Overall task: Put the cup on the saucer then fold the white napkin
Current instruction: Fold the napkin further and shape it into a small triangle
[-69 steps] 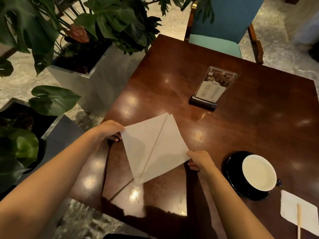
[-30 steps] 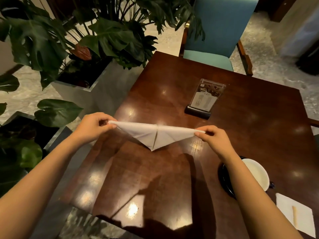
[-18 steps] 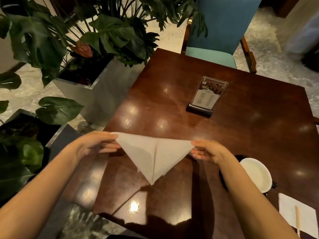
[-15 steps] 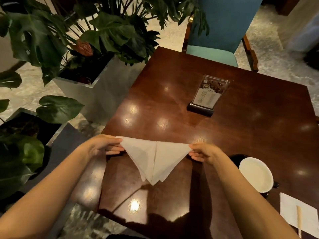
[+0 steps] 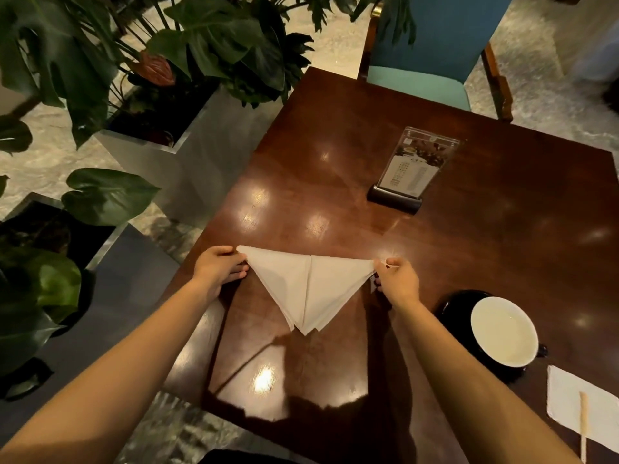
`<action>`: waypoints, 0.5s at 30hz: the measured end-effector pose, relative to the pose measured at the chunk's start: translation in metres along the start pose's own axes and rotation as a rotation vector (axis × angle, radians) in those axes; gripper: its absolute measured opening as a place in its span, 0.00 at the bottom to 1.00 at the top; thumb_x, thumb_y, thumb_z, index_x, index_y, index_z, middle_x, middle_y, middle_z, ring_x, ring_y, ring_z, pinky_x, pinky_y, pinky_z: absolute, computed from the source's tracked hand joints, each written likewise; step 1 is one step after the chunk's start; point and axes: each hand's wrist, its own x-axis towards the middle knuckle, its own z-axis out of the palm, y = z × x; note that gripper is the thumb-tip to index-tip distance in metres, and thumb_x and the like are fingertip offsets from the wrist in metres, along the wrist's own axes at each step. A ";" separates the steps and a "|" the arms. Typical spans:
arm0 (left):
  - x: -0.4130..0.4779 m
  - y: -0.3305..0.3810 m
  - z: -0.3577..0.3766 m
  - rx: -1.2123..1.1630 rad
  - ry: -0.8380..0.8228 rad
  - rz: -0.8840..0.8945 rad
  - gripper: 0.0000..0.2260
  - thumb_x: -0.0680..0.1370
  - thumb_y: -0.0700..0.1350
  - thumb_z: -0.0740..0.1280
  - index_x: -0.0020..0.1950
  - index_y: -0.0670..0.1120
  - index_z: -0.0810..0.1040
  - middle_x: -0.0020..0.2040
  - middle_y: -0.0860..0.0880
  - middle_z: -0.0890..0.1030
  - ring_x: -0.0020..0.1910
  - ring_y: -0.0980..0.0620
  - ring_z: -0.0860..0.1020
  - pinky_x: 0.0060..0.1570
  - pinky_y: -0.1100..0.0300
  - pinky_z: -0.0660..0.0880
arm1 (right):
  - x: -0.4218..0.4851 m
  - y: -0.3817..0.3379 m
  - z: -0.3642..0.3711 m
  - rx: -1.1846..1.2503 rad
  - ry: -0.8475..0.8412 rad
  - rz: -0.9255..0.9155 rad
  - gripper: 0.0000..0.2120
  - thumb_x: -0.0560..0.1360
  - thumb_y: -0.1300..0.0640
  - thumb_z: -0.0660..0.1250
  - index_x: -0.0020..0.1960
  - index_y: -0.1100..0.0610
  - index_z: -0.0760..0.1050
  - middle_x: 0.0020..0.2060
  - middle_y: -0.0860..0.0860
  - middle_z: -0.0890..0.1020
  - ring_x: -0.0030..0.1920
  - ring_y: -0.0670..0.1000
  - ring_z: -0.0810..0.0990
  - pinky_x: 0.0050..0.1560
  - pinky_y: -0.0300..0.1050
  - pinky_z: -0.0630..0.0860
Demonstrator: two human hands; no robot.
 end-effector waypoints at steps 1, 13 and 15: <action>-0.008 -0.006 0.003 -0.020 0.025 0.019 0.15 0.74 0.33 0.68 0.57 0.40 0.68 0.39 0.41 0.78 0.35 0.47 0.79 0.28 0.63 0.79 | -0.011 0.004 0.000 -0.002 0.040 -0.027 0.09 0.75 0.53 0.65 0.52 0.57 0.72 0.39 0.50 0.79 0.43 0.55 0.80 0.47 0.52 0.78; -0.091 -0.082 0.044 0.049 -0.043 0.005 0.15 0.72 0.31 0.68 0.56 0.42 0.70 0.37 0.43 0.79 0.37 0.49 0.80 0.29 0.66 0.78 | -0.104 0.076 0.049 -0.548 -0.004 -0.846 0.13 0.70 0.58 0.72 0.54 0.52 0.80 0.44 0.48 0.78 0.48 0.49 0.69 0.46 0.42 0.67; -0.092 -0.083 0.044 0.064 -0.029 0.018 0.15 0.72 0.32 0.68 0.56 0.42 0.70 0.37 0.43 0.80 0.37 0.49 0.80 0.30 0.65 0.79 | -0.106 0.079 0.051 -0.534 0.007 -0.847 0.14 0.70 0.59 0.72 0.55 0.51 0.79 0.45 0.48 0.78 0.49 0.48 0.67 0.46 0.43 0.69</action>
